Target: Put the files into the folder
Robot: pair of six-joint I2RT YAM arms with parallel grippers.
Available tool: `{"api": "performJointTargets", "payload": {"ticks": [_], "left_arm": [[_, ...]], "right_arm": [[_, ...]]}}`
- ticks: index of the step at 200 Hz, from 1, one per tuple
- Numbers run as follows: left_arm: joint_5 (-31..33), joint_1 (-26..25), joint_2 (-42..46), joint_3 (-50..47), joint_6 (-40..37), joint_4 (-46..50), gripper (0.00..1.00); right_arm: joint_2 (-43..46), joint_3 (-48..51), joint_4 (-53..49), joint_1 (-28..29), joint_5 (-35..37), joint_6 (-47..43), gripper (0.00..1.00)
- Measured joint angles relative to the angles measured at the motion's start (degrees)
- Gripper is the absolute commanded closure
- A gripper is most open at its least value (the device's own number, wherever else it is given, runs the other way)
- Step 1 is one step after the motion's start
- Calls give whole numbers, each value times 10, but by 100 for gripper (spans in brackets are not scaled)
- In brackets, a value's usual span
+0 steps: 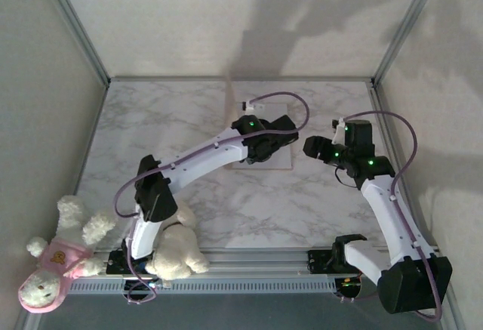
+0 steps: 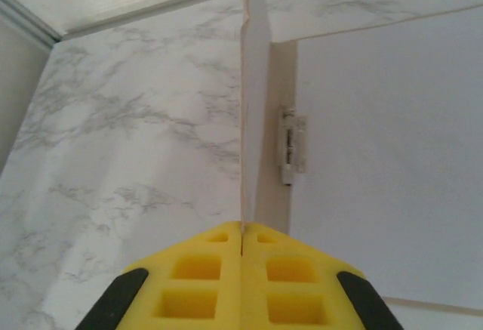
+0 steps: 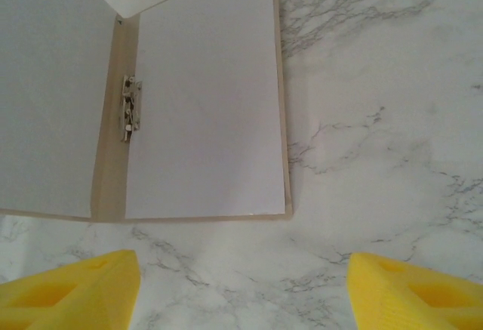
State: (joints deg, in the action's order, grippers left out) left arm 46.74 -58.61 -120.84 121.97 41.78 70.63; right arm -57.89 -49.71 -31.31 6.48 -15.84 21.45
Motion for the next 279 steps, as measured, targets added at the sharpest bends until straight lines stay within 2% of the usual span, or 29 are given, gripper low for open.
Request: {"api": "performJointTargets", "payload": {"ticks": [20,32,51,95,113,132,165,195,232,279], "left_arm": [[-32,-7,-24,31,-5,-6,74],[-56,-7,-31,40,-9,-23,61],[-100,-7,-39,51,-21,-59,47],[-214,-4,-40,63,-46,-195,26],[-233,0,-33,59,-59,-245,16],[-230,9,2,17,-88,-304,1],[-183,29,127,-144,-153,-434,0],[-120,75,260,-337,-195,-574,0],[-50,198,384,-598,-283,-766,1],[-57,372,434,-837,-326,-937,0]], "right_arm": [[11,12,2,-6,-4,11,27],[20,24,7,-6,-5,20,26],[28,39,9,-6,-4,32,26],[34,43,20,-7,17,50,21],[40,43,21,-9,33,54,20],[43,43,30,-10,49,53,14],[45,43,54,-10,88,42,2],[45,40,67,-12,149,27,1],[21,39,120,-17,238,12,1],[-99,90,265,-40,275,-36,1]]}}
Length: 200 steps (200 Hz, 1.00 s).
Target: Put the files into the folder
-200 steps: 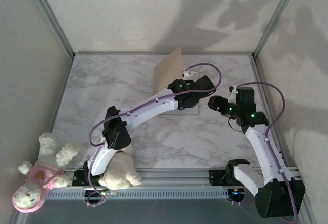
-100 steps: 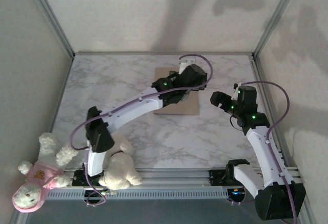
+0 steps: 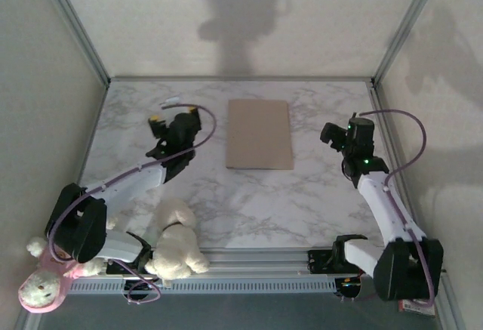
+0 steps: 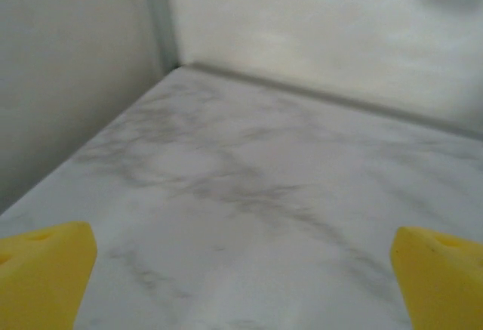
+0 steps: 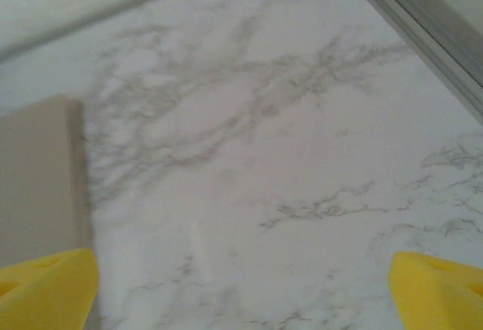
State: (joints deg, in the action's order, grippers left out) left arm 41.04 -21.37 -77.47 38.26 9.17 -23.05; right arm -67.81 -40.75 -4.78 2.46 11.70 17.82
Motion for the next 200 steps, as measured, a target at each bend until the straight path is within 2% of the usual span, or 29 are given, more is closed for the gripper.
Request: {"api": "performJointTargets", "payload": {"ticks": [21,52,85,111,137,176,200], "left_arm": [[-13,61,17,-88,-2,-72,0],[-50,115,22,-149,-2,-149,0],[-126,167,23,-177,-7,-224,1],[-188,206,-13,-201,-12,-297,1],[-241,216,-16,-239,-20,-340,0],[-292,221,25,-286,-21,-389,0],[-297,240,-1,-296,-21,-447,1]], "right_arm": [[-51,39,71,-12,16,-28,1],[-118,75,179,-15,15,-68,1],[-156,110,287,-15,-19,-96,1],[-159,127,357,-10,-56,-122,1],[-185,164,447,1,-65,-135,1],[-200,183,476,5,-69,-147,1],[-200,183,492,8,-69,-153,1]]}}
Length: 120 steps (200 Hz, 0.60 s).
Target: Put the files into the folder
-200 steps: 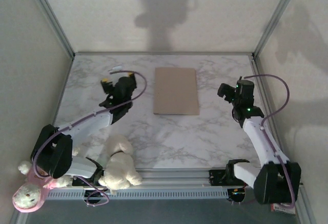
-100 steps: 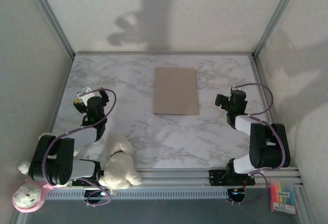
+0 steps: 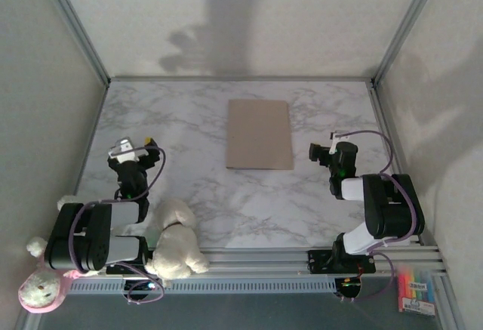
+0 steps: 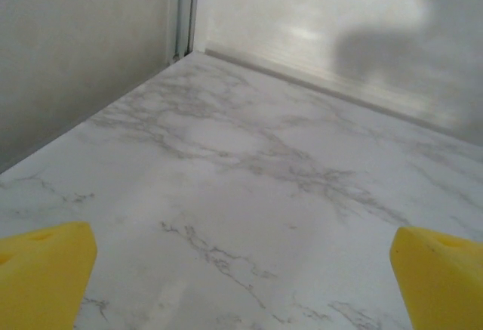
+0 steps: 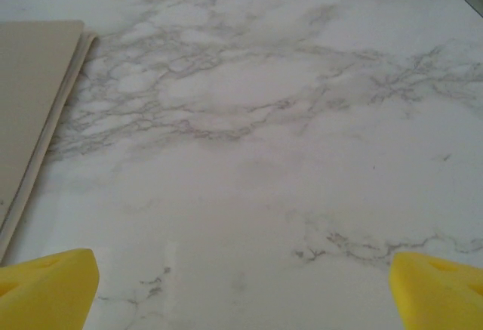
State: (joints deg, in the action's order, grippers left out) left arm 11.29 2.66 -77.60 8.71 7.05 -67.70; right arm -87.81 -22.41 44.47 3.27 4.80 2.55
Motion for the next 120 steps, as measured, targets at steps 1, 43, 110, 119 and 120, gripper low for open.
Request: {"api": "performJointTargets", "payload": {"ticks": [1,43,110,119,120], "left_arm": [[0,1,-3,1,0,-3,1],[5,1,-60,7,0,-34,0],[3,-11,-102,17,-12,-73,1],[3,-11,-102,18,-13,-73,1],[3,-11,-102,18,-13,-73,1]], "right_arm": [[0,0,0,0,0,0,1],[0,0,6,1,0,-3,1],[0,0,8,2,0,-4,1],[0,0,8,2,0,-4,1],[0,0,8,2,0,-4,1]]}}
